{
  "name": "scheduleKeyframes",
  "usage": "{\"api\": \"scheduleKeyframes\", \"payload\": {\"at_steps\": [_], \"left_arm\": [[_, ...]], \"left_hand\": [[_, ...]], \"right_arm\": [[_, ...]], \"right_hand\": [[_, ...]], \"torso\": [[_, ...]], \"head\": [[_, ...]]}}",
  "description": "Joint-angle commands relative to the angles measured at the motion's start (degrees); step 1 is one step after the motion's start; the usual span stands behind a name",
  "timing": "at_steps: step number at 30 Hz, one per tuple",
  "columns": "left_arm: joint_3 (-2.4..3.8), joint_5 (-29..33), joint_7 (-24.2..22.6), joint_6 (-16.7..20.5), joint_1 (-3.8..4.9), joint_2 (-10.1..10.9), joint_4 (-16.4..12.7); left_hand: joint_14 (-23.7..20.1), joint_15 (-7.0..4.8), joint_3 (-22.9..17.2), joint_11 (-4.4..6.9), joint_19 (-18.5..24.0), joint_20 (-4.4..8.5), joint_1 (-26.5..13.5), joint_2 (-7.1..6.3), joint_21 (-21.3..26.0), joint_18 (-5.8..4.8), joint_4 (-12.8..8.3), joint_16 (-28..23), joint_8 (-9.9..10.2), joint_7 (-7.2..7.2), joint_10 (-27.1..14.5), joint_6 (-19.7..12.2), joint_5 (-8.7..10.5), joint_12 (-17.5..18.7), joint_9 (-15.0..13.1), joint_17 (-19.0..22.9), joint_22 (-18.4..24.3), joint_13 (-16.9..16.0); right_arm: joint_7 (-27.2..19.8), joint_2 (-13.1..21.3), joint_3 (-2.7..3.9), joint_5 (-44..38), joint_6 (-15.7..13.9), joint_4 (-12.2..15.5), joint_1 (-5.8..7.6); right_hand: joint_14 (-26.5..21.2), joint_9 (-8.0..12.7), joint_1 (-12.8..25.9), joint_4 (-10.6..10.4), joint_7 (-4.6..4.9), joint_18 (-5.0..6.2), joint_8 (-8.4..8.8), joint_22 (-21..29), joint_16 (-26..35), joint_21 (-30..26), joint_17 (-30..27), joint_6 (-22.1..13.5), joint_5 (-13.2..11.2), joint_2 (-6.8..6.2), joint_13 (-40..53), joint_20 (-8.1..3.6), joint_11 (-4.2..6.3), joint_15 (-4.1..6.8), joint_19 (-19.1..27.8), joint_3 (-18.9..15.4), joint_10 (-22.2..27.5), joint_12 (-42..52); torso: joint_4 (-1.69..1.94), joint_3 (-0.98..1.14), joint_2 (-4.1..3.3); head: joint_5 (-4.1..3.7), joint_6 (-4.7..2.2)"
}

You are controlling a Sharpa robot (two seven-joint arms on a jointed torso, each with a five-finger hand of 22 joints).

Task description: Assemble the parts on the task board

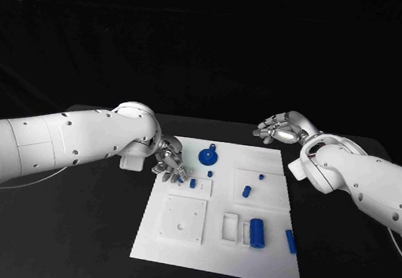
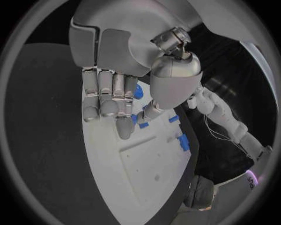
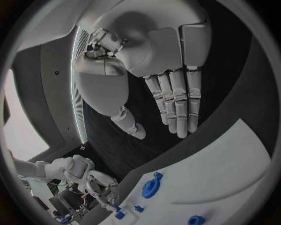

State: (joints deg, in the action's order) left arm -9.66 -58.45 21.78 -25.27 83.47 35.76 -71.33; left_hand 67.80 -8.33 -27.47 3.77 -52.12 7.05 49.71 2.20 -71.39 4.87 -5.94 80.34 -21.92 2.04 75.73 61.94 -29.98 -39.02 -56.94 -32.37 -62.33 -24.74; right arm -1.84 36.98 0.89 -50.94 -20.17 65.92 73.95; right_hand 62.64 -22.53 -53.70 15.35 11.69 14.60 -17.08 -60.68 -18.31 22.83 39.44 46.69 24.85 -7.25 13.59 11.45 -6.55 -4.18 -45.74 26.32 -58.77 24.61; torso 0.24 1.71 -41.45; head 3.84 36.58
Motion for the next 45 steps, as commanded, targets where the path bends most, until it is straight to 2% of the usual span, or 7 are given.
{"api": "scheduleKeyframes", "payload": {"at_steps": [1, 16, 45], "left_arm": [[-0.05, -0.37, 0.06, -0.19, 0.14, -0.05, -0.11], [-0.61, 0.09, -0.13, -1.18, -0.11, -0.07, -0.01], [-0.7, 0.13, -0.69, -1.26, -0.21, 0.36, -0.36]], "left_hand": [[1.37, -1.76, -10.75, 0.2, 0.01, 7.43, 0.55, -0.08, -0.34, 0.52, -10.51, 0.3, 0.24, -0.06, -0.1, 0.4, -0.16, -0.28, -0.06, 0.04, -0.07, 0.06], [1.37, -1.75, -10.78, 0.2, 0.0, 7.43, 0.57, -0.11, -0.35, 0.52, -10.51, 0.3, 0.34, -0.06, -0.12, 0.42, -0.11, -0.28, -0.09, 0.05, -0.07, 0.09], [1.39, -1.77, -10.82, 0.21, 0.0, 7.44, 0.65, -0.2, -0.38, 0.51, -10.54, 0.36, 0.52, -0.08, -0.05, 0.58, -0.15, -0.34, -0.19, 0.05, -0.09, 0.13]], "right_arm": [[-0.64, -0.08, 0.02, 0.06, 0.67, -0.05, -0.02], [-0.65, -0.09, 0.02, 0.06, 0.73, -0.1, -0.03], [-0.69, -0.11, 0.02, 0.07, 0.85, -0.16, -0.19]], "right_hand": [[-0.09, 0.05, 0.65, 0.08, 0.06, 0.4, -0.16, -0.08, 0.3, -0.28, 0.09, -0.5, 0.3, 0.02, -0.05, -0.09, -0.04, -0.12, 0.41, -0.22, 0.51, 0.25], [-0.09, 0.07, 0.65, 0.09, 0.06, 0.4, -0.17, -0.1, 0.33, -0.29, 0.12, -0.51, 0.3, 0.02, -0.08, -0.09, -0.04, -0.12, 0.41, -0.23, 0.52, 0.27], [-0.09, 0.09, 0.71, 0.07, 0.07, 0.4, -0.18, -0.11, 0.37, -0.31, 0.15, -0.53, 0.3, 0.04, -0.13, -0.08, -0.05, -0.13, 0.43, -0.25, 0.53, 0.29]], "torso": [[0.01, 0.04, 0.0], [-0.02, 0.06, 0.0], [-0.02, 0.02, 0.02]], "head": [[0.02, 0.03], [-0.1, 0.28], [-0.14, 0.46]]}}
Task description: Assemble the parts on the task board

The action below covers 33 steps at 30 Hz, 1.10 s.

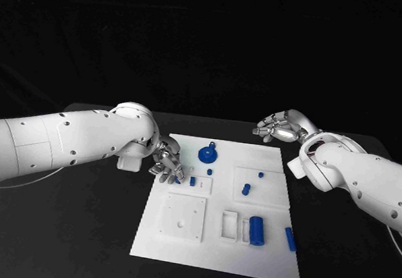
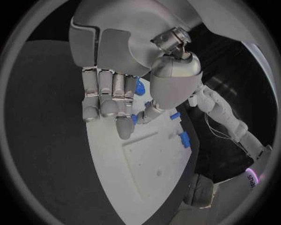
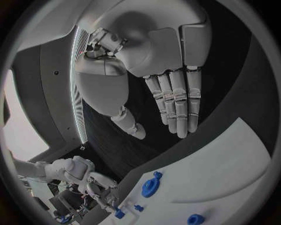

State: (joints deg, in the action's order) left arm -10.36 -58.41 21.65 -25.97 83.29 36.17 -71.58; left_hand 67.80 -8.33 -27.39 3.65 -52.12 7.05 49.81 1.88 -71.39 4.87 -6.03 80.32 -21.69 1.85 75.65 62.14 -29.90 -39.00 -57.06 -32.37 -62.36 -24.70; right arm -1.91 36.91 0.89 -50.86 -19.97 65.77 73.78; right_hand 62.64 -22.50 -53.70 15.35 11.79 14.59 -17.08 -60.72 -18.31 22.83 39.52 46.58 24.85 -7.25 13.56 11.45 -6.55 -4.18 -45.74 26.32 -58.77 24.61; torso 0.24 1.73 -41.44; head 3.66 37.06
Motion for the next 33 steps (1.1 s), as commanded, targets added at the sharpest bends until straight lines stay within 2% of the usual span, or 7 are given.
{"api": "scheduleKeyframes", "payload": {"at_steps": [1, 11, 14, 20, 27, 33], "left_arm": [[0.0, 0.09, -0.59, -0.57, -0.02, -0.05, -0.12], [-0.03, 0.54, -0.54, -1.07, -0.03, -0.36, 0.35], [-0.04, -0.07, -0.29, -1.16, -0.03, -0.48, 0.48], [-0.03, -0.38, -0.3, -2.07, -0.02, -0.79, 0.74], [-0.03, -0.52, -0.28, -2.87, -0.02, -1.06, 1.36], [-0.04, -0.52, -0.42, -3.45, -0.02, -1.36, 1.54]], "left_hand": [[1.39, -1.77, -10.9, 0.33, 0.0, 7.44, 0.55, 0.12, -0.39, 0.51, -10.45, 0.39, 0.29, 0.11, 0.04, 0.38, -0.23, -0.36, -0.07, 0.05, -0.06, 0.09], [1.39, -1.77, -10.91, 0.33, 0.0, 7.44, 0.57, 0.1, -0.4, 0.5, -10.46, 0.41, 0.36, 0.11, 0.04, 0.43, -0.23, -0.38, -0.1, 0.05, -0.06, 0.11], [1.39, -1.77, -10.92, 0.33, 0.0, 7.44, 0.58, 0.1, -0.4, 0.5, -10.46, 0.42, 0.38, 0.1, 0.04, 0.44, -0.22, -0.38, -0.11, 0.05, -0.07, 0.12], [1.39, -1.78, -10.93, 0.34, 0.0, 7.44, 0.61, 0.12, -0.42, 0.5, -10.47, 0.43, 0.44, 0.1, 0.04, 0.46, -0.19, -0.39, -0.13, 0.05, -0.08, 0.13], [1.39, -1.79, -10.94, 0.35, -0.01, 7.44, 0.65, 0.11, -0.44, 0.5, -10.48, 0.46, 0.5, 0.1, 0.04, 0.48, -0.14, -0.4, -0.16, 0.04, -0.09, 0.14], [1.38, -1.79, -10.96, 0.35, 0.0, 7.45, 0.72, 0.09, -0.47, 0.5, -10.5, 0.49, 0.59, 0.1, 0.02, 0.51, -0.07, -0.41, -0.19, 0.03, -0.11, 0.16]], "right_arm": [[-0.62, -0.03, 0.02, -0.01, 0.64, 0.01, -0.03], [-0.64, -0.03, 0.02, -0.02, 0.64, 0.04, -0.05], [-0.63, -0.06, 0.02, -0.02, 0.65, -0.02, -0.06], [-0.46, -0.07, 0.02, -0.02, 0.52, 0.0, -0.06], [-0.47, -0.02, 0.02, -0.02, 0.55, 0.04, -0.06], [-0.49, -0.07, 0.02, -0.02, 0.62, 0.04, -0.06]], "right_hand": [[-0.09, 0.06, 0.71, 0.07, -0.03, 0.41, -0.18, -0.08, 0.38, -0.31, 0.07, -0.43, 0.3, 0.04, -0.1, -0.08, -0.05, -0.13, 0.43, -0.25, 0.53, 0.29], [-0.09, 0.07, 0.71, 0.08, -0.03, 0.41, -0.18, -0.08, 0.39, -0.32, 0.09, -0.44, 0.3, 0.06, -0.12, -0.08, -0.05, -0.13, 0.43, -0.26, 0.54, 0.3], [-0.09, 0.07, 0.72, 0.08, -0.03, 0.41, -0.19, -0.09, 0.4, -0.32, 0.1, -0.44, 0.3, 0.07, -0.13, -0.08, -0.05, -0.13, 0.43, -0.26, 0.54, 0.31], [-0.08, 0.07, 0.72, 0.09, -0.03, 0.41, -0.19, -0.09, 0.41, -0.32, 0.11, -0.43, 0.3, 0.07, -0.14, -0.08, -0.05, -0.13, 0.43, -0.26, 0.54, 0.31], [-0.08, 0.07, 0.7, 0.09, -0.04, 0.41, -0.2, -0.1, 0.42, -0.32, 0.12, -0.43, 0.31, 0.09, -0.15, -0.08, -0.05, -0.13, 0.43, -0.25, 0.54, 0.32], [-0.07, 0.08, 0.7, 0.1, -0.04, 0.41, -0.21, -0.1, 0.43, -0.32, 0.13, -0.43, 0.31, 0.09, -0.16, -0.08, -0.05, -0.13, 0.43, -0.25, 0.54, 0.33]], "torso": [[-0.01, 0.0, 0.02], [-0.01, 0.03, 0.0], [-0.03, 0.02, 0.0], [-0.12, -0.05, -0.06], [-0.01, 0.03, -0.02], [-0.01, 0.01, 0.01]], "head": [[0.03, -0.02], [0.12, 0.06], [0.04, 0.34], [0.02, 0.4], [-0.13, 0.64], [-0.11, 0.67]]}}
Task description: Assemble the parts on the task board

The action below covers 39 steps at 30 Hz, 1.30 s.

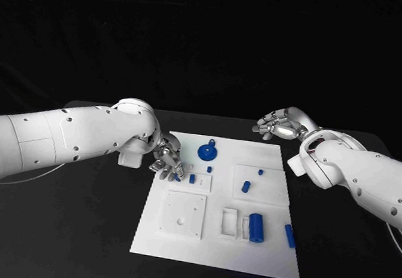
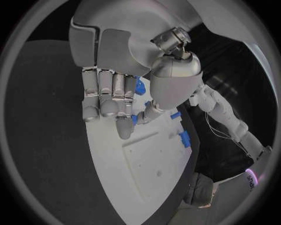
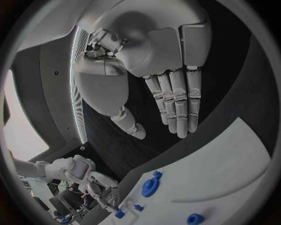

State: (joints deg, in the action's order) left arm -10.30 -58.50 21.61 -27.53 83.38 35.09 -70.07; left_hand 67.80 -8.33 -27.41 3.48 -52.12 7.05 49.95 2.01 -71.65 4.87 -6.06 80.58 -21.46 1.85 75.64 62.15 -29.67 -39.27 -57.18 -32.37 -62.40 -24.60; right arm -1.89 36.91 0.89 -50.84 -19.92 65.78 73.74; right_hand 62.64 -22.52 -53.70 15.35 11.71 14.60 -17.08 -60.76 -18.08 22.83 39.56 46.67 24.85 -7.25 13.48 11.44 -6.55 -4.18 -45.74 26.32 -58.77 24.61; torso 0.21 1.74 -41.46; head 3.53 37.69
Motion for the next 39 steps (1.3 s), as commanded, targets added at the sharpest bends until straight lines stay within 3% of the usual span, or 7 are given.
{"api": "scheduleKeyframes", "payload": {"at_steps": [1, 20, 27, 30, 34, 39], "left_arm": [[-0.1, -0.42, -0.39, -1.87, -0.11, -0.28, 0.04], [-0.12, -0.42, -0.69, -1.64, -0.11, -0.28, -0.06], [-0.14, -0.33, -0.76, -1.1, -0.13, -0.88, 0.43], [-0.35, -0.33, -0.63, -1.11, -0.28, -1.19, 0.82], [-1.15, -0.42, -0.62, -0.89, -0.35, -1.43, 1.21], [-1.21, -0.47, -0.64, -1.07, -0.49, -1.61, 1.27]], "left_hand": [[1.38, -1.8, -10.94, 0.53, 0.0, 7.45, 0.59, -0.05, -0.21, 0.51, -10.47, 0.24, 0.37, 0.1, 0.03, 0.51, -0.29, -0.14, -0.08, 0.03, -0.08, 0.06], [1.34, -1.8, -10.96, 0.53, 0.05, 7.44, 0.69, -0.15, -0.26, 0.49, -10.47, 0.32, 0.54, 0.09, 0.03, 0.6, -0.21, -0.19, -0.16, 0.0, -0.12, 0.09], [1.32, -1.8, -10.92, 0.53, 0.05, 7.43, 0.67, -0.16, -0.28, 0.47, -10.4, 0.34, 0.63, 0.1, 0.02, 0.63, -0.12, -0.2, -0.19, 0.0, -0.14, 0.11], [1.31, -1.79, -10.91, 0.52, 0.05, 7.42, 0.66, -0.15, -0.29, 0.47, -10.37, 0.34, 0.68, 0.11, 0.01, 0.63, -0.05, -0.2, -0.2, 0.0, -0.14, 0.12], [1.3, -1.79, -10.91, 0.52, 0.04, 7.43, 0.67, -0.13, -0.29, 0.47, -10.36, 0.34, 0.74, 0.11, -0.01, 0.63, 0.03, -0.2, -0.22, 0.01, -0.14, 0.14], [1.29, -1.79, -10.92, 0.51, 0.03, 7.43, 0.68, -0.11, -0.3, 0.47, -10.35, 0.34, 0.8, 0.12, -0.02, 0.63, 0.08, -0.19, -0.23, 0.02, -0.14, 0.15]], "right_arm": [[-0.51, -0.07, 0.02, -0.04, 0.59, 0.03, -0.01], [-0.42, 0.0, 0.02, -0.04, 0.89, 0.32, -0.01], [-0.4, 0.13, 0.02, -0.04, 0.89, 0.52, -0.01], [-0.5, 0.21, 0.02, -0.04, 0.62, 0.77, -0.01], [-0.63, 0.29, 0.02, -0.04, 0.37, 1.61, -0.01], [-0.66, 0.26, 0.02, -0.04, 0.35, 1.74, -0.01]], "right_hand": [[-0.07, 0.09, 0.7, 0.1, 0.05, 0.4, -0.21, -0.06, 0.2, -0.32, 0.1, -0.51, 0.31, 0.09, -0.08, -0.08, -0.05, -0.13, 0.43, -0.25, 0.54, 0.33], [-0.07, 0.1, 0.74, 0.1, 0.05, 0.4, -0.22, -0.08, 0.23, -0.33, 0.13, -0.52, 0.31, 0.09, -0.12, -0.07, -0.05, -0.13, 0.43, -0.27, 0.55, 0.36], [-0.08, 0.11, 0.76, 0.09, 0.05, 0.4, -0.23, -0.08, 0.25, -0.34, 0.14, -0.53, 0.32, 0.09, -0.14, -0.07, -0.05, -0.14, 0.44, -0.28, 0.56, 0.36], [-0.08, 0.11, 0.78, 0.08, 0.05, 0.4, -0.23, -0.09, 0.25, -0.34, 0.14, -0.53, 0.32, 0.09, -0.14, -0.07, -0.06, -0.14, 0.44, -0.29, 0.56, 0.36], [-0.07, 0.11, 0.79, 0.06, 0.05, 0.4, -0.23, -0.09, 0.26, -0.34, 0.15, -0.53, 0.32, 0.11, -0.15, -0.06, -0.06, -0.14, 0.43, -0.29, 0.56, 0.36], [-0.07, 0.12, 0.8, 0.06, 0.05, 0.4, -0.24, -0.09, 0.26, -0.34, 0.16, -0.52, 0.34, 0.12, -0.15, -0.06, -0.05, -0.14, 0.43, -0.28, 0.55, 0.38]], "torso": [[0.0, 0.01, 0.02], [-0.02, 0.14, 0.07], [0.01, 0.05, 0.02], [-0.06, 0.04, 0.01], [0.0, 0.06, 0.01], [0.03, 0.04, 0.0]], "head": [[0.03, 0.07], [0.09, 0.15], [0.08, 0.08], [0.16, 0.08], [0.13, 0.06], [0.08, 0.08]]}}
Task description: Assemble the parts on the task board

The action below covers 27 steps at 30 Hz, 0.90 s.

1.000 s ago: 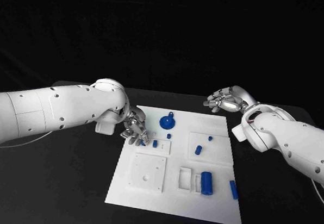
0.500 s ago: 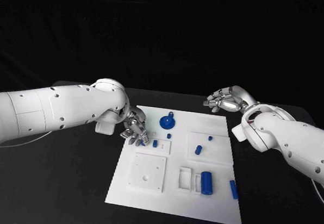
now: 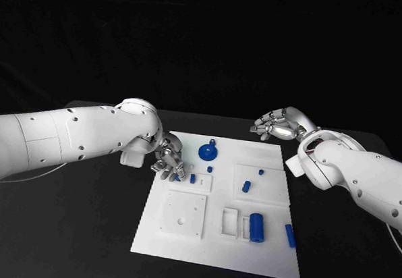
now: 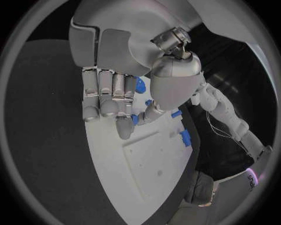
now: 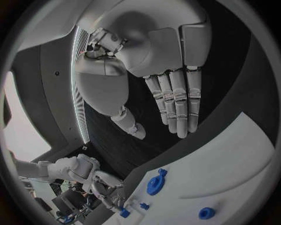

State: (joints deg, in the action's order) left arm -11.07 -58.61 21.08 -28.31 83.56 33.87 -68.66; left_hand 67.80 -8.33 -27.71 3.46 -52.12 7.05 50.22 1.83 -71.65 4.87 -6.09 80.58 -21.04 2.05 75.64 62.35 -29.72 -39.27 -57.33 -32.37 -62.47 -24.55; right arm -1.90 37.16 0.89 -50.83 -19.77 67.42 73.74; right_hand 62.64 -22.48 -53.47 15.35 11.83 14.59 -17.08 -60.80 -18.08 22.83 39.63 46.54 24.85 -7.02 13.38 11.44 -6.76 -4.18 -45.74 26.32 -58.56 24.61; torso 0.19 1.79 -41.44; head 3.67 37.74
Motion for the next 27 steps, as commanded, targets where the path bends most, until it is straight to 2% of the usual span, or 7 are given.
{"api": "scheduleKeyframes", "payload": {"at_steps": [1, 5, 10, 16, 21, 24, 27], "left_arm": [[-0.44, -0.4, -0.11, -0.34, -0.68, -0.43, -0.16], [-0.46, -0.66, -0.16, -0.83, -0.72, -0.44, -0.33], [-0.47, -0.8, -0.02, 0.37, -0.87, -0.44, -0.4], [-0.48, -0.58, 0.14, 4.72, -0.94, -0.61, -0.2], [-0.48, -0.45, 0.11, 4.74, -0.97, -0.52, -0.46], [-0.48, 0.14, 0.58, 6.14, -0.97, -0.49, -0.65], [-0.48, 0.14, 0.68, 7.15, -0.97, -0.6, -0.42]], "left_hand": [[1.29, -1.79, -10.62, 0.53, 0.03, 7.43, 0.4, 0.08, -0.3, 0.47, -10.32, 0.34, 0.38, -0.07, -0.02, 0.43, 0.14, -0.2, -0.09, 0.02, -0.07, 0.1], [1.28, -1.78, -10.62, 0.52, 0.03, 7.43, 0.42, 0.09, -0.3, 0.47, -10.32, 0.34, 0.41, -0.07, -0.03, 0.43, 0.16, -0.2, -0.1, 0.02, -0.07, 0.11], [1.28, -1.79, -10.63, 0.52, 0.03, 7.43, 0.43, 0.11, -0.31, 0.48, -10.33, 0.35, 0.45, -0.07, -0.03, 0.44, 0.19, -0.2, -0.11, 0.02, -0.07, 0.11], [1.26, -1.74, -10.51, 0.48, -0.07, 7.44, 0.26, 0.3, -0.31, 0.48, -10.16, 0.26, 0.78, -0.01, -0.13, 0.42, 0.75, -0.18, -0.23, 0.11, -0.03, 0.21], [1.4, -1.74, -10.41, 0.48, -0.24, 7.49, 0.11, 0.36, -0.27, 0.52, -10.05, 0.22, 1.2, 0.02, -0.02, 0.38, 1.72, -0.29, -0.37, 0.22, 0.06, 0.28], [1.56, -1.78, -10.34, 0.52, -0.33, 7.5, -0.02, 0.18, -0.27, 0.53, -10.05, 0.29, 1.29, -0.03, 0.2, 0.63, 1.76, -0.39, -0.45, 0.22, 0.09, 0.29], [2.24, -2.05, -9.85, 0.82, -0.84, 7.58, -1.2, -0.14, -0.31, 0.58, -9.05, 0.75, 1.46, -0.39, 1.2, 1.98, 2.34, -0.65, -0.69, 0.08, 0.22, 0.42]], "right_arm": [[-0.66, 0.02, 0.02, -0.05, 0.18, 0.06, -0.01], [-0.69, 0.02, 0.02, -0.05, 0.22, 0.1, -0.01], [-0.71, 0.01, 0.02, -0.05, 0.14, 0.19, -0.01], [-0.7, -0.01, 0.02, -0.05, 0.2, 0.39, -0.01], [-0.66, 0.07, 0.02, -0.05, 0.24, 0.37, -0.01], [-0.64, 0.09, 0.02, -0.05, 0.26, 0.48, -0.01], [-0.63, 0.08, 0.02, -0.05, 0.31, 0.78, -0.01]], "right_hand": [[-0.07, 0.08, 0.57, 0.06, -0.08, 0.41, -0.24, -0.05, 0.27, -0.34, 0.09, -0.39, 0.34, -0.11, -0.06, -0.07, 0.15, -0.13, 0.43, -0.28, 0.35, 0.38], [-0.07, 0.08, 0.57, 0.06, -0.08, 0.41, -0.25, -0.06, 0.27, -0.35, 0.09, -0.39, 0.35, -0.11, -0.07, -0.07, 0.15, -0.13, 0.44, -0.28, 0.35, 0.38], [-0.06, 0.08, 0.58, 0.06, -0.08, 0.41, -0.25, -0.06, 0.28, -0.35, 0.1, -0.39, 0.37, -0.11, -0.08, -0.07, 0.15, -0.13, 0.43, -0.28, 0.35, 0.39], [-0.06, 0.09, 0.58, 0.06, -0.08, 0.41, -0.26, -0.07, 0.29, -0.35, 0.11, -0.38, 0.38, -0.12, -0.09, -0.07, 0.15, -0.13, 0.44, -0.29, 0.35, 0.4], [-0.06, 0.09, 0.58, 0.07, -0.08, 0.41, -0.26, -0.07, 0.3, -0.36, 0.12, -0.39, 0.4, -0.13, -0.1, -0.07, 0.15, -0.13, 0.44, -0.29, 0.35, 0.4], [-0.06, 0.09, 0.58, 0.08, -0.08, 0.41, -0.26, -0.07, 0.31, -0.36, 0.13, -0.39, 0.4, -0.14, -0.1, -0.07, 0.15, -0.13, 0.44, -0.29, 0.35, 0.41], [-0.06, 0.1, 0.58, 0.08, -0.08, 0.41, -0.26, -0.07, 0.31, -0.36, 0.13, -0.39, 0.41, -0.14, -0.11, -0.07, 0.16, -0.13, 0.44, -0.29, 0.35, 0.41]], "torso": [[0.04, -0.03, -0.02], [0.03, -0.05, 0.0], [0.06, -0.06, -0.01], [0.06, -0.06, 0.0], [0.06, -0.08, 0.0], [0.05, -0.06, -0.01], [0.05, -0.02, 0.0]], "head": [[-0.07, 0.05], [-0.07, 0.1], [0.0, 0.09], [0.03, 0.08], [-0.1, 0.15], [-0.11, 0.15], [-0.14, 0.09]]}}
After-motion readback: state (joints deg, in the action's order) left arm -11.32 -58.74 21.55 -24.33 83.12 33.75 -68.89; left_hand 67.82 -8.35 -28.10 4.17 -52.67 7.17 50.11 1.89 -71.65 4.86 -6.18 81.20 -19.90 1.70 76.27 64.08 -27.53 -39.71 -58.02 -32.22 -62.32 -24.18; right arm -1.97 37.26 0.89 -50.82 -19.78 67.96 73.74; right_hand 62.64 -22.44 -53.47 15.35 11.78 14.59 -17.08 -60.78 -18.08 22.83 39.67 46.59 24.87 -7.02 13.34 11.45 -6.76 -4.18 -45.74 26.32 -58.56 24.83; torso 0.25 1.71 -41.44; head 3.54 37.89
